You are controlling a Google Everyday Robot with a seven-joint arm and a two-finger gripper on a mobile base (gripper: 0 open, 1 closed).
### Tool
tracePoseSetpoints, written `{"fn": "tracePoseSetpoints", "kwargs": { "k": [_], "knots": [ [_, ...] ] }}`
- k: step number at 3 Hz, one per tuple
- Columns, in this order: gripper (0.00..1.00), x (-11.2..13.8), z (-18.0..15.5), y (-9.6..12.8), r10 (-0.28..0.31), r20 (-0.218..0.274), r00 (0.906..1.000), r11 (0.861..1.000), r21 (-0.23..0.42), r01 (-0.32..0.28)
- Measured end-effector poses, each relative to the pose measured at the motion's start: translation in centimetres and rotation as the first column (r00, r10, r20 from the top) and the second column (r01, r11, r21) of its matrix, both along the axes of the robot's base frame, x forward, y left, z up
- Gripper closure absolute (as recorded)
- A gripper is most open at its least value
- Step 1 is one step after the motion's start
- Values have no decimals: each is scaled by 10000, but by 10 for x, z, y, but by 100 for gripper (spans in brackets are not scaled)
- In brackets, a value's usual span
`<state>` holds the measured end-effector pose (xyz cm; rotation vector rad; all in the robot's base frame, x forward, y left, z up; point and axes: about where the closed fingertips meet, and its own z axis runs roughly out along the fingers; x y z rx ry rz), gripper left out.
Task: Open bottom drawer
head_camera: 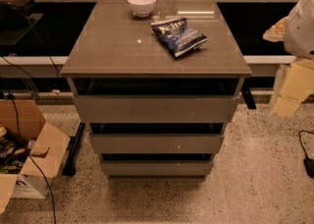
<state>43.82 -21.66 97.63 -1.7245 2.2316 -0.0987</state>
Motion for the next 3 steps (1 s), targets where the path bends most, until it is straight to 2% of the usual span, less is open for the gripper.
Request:
{"fn": "tracePoseSetpoints", "kwargs": {
  "k": [1, 2, 3],
  "knots": [
    [0, 0, 0, 0, 1, 0, 10000, 10000, 2, -1],
    [0, 5, -23, 18, 152, -94, 9998, 9988, 465, -148],
    [0, 5, -59, 37, 406, -133, 9991, 9912, 1263, -386]
  ]
}}
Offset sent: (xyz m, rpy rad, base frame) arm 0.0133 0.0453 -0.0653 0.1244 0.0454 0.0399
